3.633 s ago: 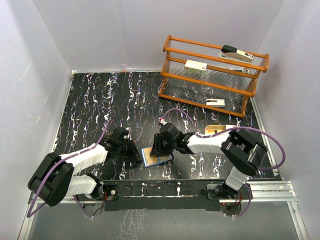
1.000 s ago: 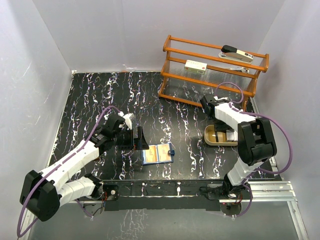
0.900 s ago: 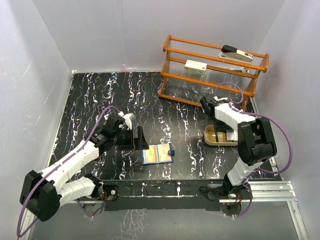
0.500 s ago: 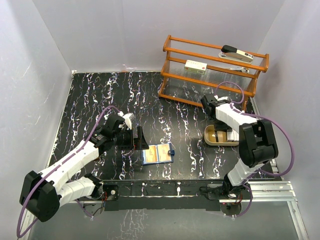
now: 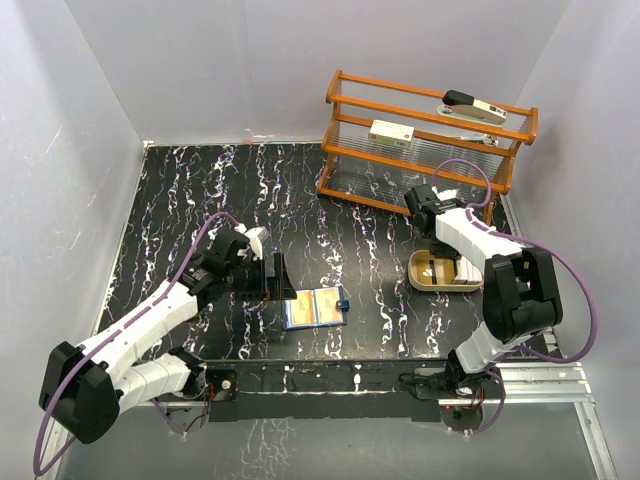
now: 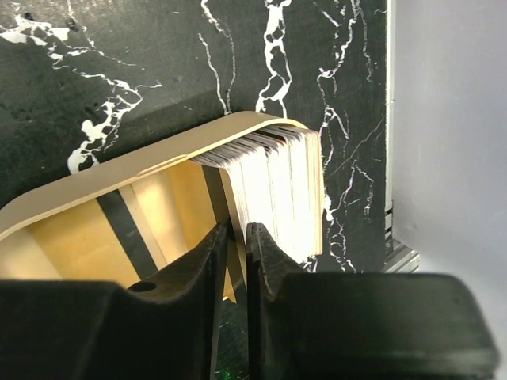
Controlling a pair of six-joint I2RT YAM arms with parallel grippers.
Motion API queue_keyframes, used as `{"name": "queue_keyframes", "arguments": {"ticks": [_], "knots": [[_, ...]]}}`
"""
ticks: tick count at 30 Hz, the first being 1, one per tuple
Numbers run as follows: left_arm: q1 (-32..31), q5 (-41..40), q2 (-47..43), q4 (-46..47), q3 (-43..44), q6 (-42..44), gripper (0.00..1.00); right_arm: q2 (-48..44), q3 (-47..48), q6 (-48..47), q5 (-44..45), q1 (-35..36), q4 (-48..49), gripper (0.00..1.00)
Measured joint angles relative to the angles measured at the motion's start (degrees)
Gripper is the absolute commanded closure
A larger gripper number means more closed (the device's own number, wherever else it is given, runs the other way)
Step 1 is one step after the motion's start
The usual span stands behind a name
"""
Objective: Put the credit cards into the card holder
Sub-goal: Pick up the credit card from the storage box, then insert the credit card into the card holder.
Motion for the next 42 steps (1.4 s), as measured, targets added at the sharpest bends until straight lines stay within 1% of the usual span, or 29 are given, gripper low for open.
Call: {"name": "queue_keyframes", "arguments": {"ticks": [2,7,11,16,21,24,27,30,33,36,40,42], "knots": [[0.00,0.00,0.00,0.00,0.00,0.00,0.02,-0.02,0.00,-0.44,-1.05,-0.02,0.04,0.95],[0.00,-0.07,-0.11,0.00,0.00,-0.02,0.01,-0.96,0.02,-0.81,-3.28,-0.09,-0.11,1.00],[0.00,-0.26,-0.48,0.00,0.00,-0.02,0.02,-2.19,0.94,-0.92,-5.40,-0.11,-1.01,1.00],[0.00,-0.48,-0.61,0.00,0.00,-0.02,0.01,-5.31,3.10,-1.11,-10.84,-0.15,-2.80,1.00],[0.00,0.35,-1.84,0.09,-0.02,0.02,0.02,-10.03,4.24,-1.22,-15.76,-0.15,-3.87,1.00],[0.00,1.51,-4.39,0.85,-0.20,-0.24,0.02,-13.68,4.24,-1.25,-19.08,-0.15,-4.17,1.00],[0.00,2.67,-6.80,1.90,-0.61,-1.27,0.04,-17.90,4.24,-1.03,-24.63,-0.15,-4.07,1.00],[0.00,3.58,-8.04,3.10,-0.63,-3.21,0.07,-22.03,3.87,-0.26,-31.56,0.22,-3.15,1.00],[0.00,4.15,-8.44,4.87,-1.27,-6.51,0.16,-26.51,1.31,1.49,-38.75,0.98,-0.48,1.00],[0.00,4.72,-9.05,7.61,-3.19,-11.89,0.23,-30.36,-2.12,4.13,-46.16,1.97,2.75,1.00],[0.00,6.58,-9.05,12.76,-5.22,-19.23,0.28,-34.34,-7.54,8.81,-55.67,3.02,8.81,1.00],[0.00,8.09,-8.50,15.85,-5.29,-22.25,0.32,-36.09,-10.27,11.65,-60.00,3.50,12.68,1.00]]}}
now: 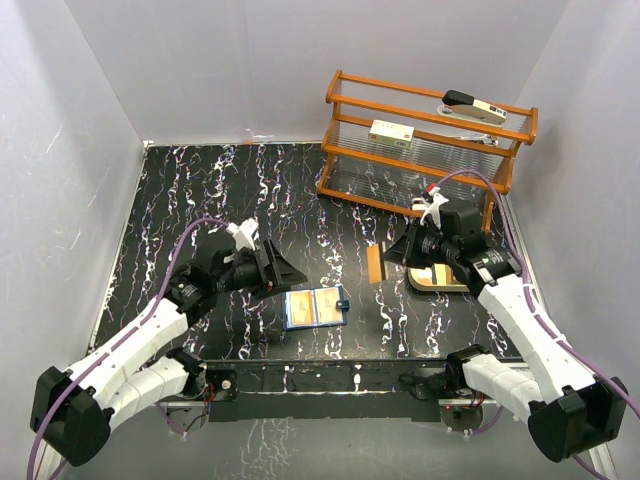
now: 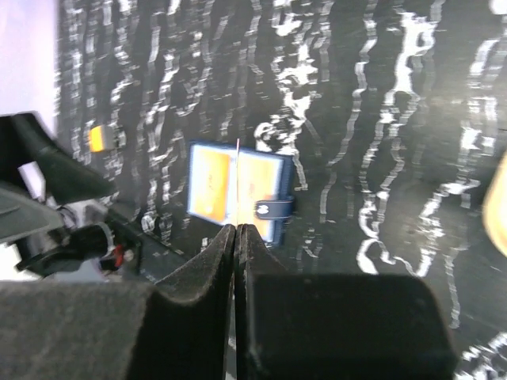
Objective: Put the credit cards into the card holder
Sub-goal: Insert the credit card into the card holder.
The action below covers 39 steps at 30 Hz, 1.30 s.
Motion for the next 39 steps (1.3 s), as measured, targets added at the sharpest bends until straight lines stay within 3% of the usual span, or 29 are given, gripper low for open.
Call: {"name": "queue_keyframes", "arguments": {"ticks": [5,11,26,28,30,33,36,39], "knots": [[0.00,4.11,2.21,9.73,-0.17,-6.69,0.44,-1.55,-4.04,6.84,-9.01,1.42,9.97,1.00],[0.00,6.78,3.50,19.26,-1.79,-13.25,0.49,-2.43,-7.82,15.80,-16.59,3.04,23.26,1.00],[0.00,9.94,3.98,33.83,-3.02,-20.87,0.59,-1.79,-11.61,30.34,-20.44,10.14,42.49,1.00],[0.00,10.29,4.42,34.64,-3.02,-21.33,0.67,-1.18,-11.61,31.19,-20.28,11.02,43.74,1.00],[0.00,10.45,4.50,34.97,-3.02,-21.77,0.86,-0.66,-11.65,31.69,-20.02,11.74,44.48,1.00],[0.00,10.45,4.37,35.58,-3.13,-22.21,0.90,-0.48,-12.79,32.63,-19.56,12.96,45.75,1.00],[0.00,10.29,3.67,35.47,-3.91,-22.21,1.00,0.09,-13.46,32.89,-18.86,14.14,46.38,1.00],[0.09,9.99,3.02,35.36,-4.52,-22.12,1.00,0.98,-13.49,32.94,-18.27,14.78,46.66,1.00]]}}
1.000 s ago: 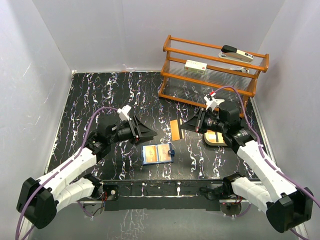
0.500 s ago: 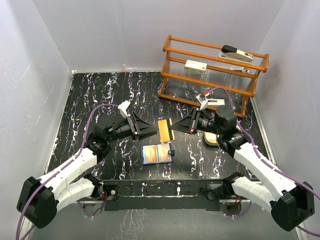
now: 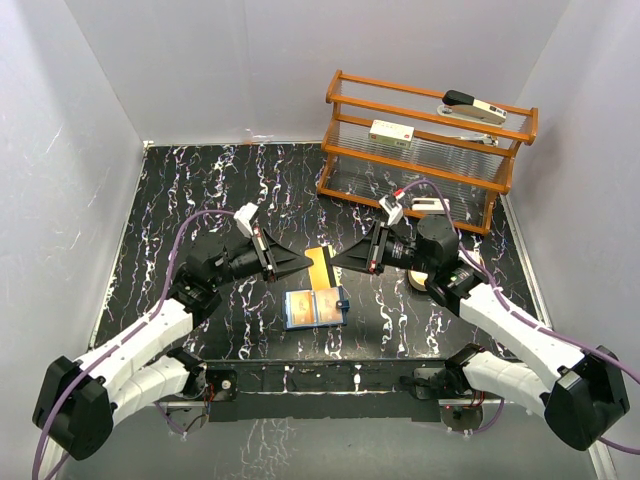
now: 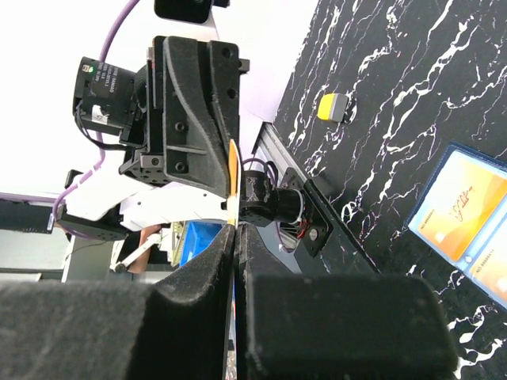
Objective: Put the credit cards into the card holder
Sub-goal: Insert the credit card into the card holder.
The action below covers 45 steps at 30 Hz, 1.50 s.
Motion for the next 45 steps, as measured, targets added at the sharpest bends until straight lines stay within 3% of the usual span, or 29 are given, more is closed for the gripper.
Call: {"name": "queue_keyframes", "arguments": {"ticks": [6,13,25,45], "knots": [[0.17,-0.31,-0.70,-1.18,-0.09,1.11,1.00,0.42,-1.01,-0.96,1.42,0.35,-0.76,0.78],[0.17,-3.91,-2.21,-11.93,-0.07,7.58,1.00,0.42,-1.01,-6.19,5.77,0.68,-7.61,0.62],[0.17,-8.98,4.15,-26.40,0.90,19.61,1.00,5.29,1.51,-18.58,19.39,0.68,-25.07,0.57],[1.25,-4.61,21.16,-21.62,-0.42,22.82,1.00,20.81,4.55,-24.00,31.19,10.84,-29.53,0.46]]}}
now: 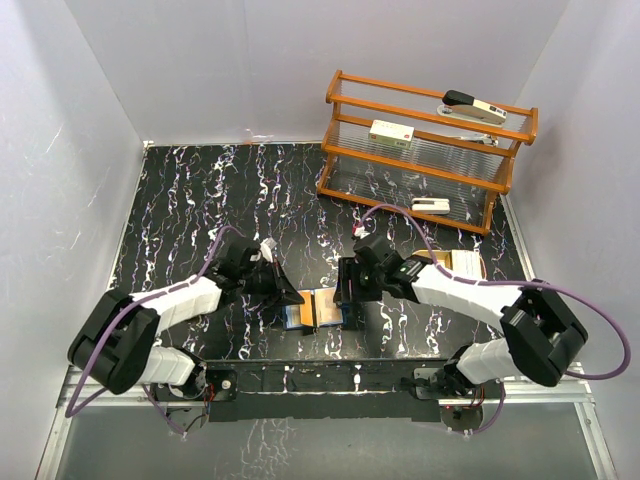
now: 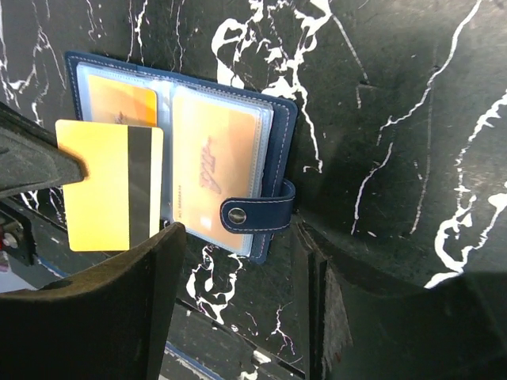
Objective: Put the credit cards into the card holder
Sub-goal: Insert the credit card into the card holder.
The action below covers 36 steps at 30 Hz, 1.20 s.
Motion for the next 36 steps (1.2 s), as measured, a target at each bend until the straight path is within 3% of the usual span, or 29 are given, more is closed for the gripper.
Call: {"name": "queue_keyframes", "arguments": {"ticks": [9,15,36], "knots": [[0.72,1.90,4.68,2.19,0.00,0.24,1.00,5.55,1.64,-0.48,3.19,3.28,-0.33,0.51],[0.96,2.71,5.68,3.72,0.00,0.33,1.00,8.13,1.62,-0.61,4.94,4.07,-0.42,0.60],[1.36,2.49,9.66,4.33,0.20,4.66,1.00,8.20,1.22,-1.03,7.93,4.83,-0.28,0.73]]}}
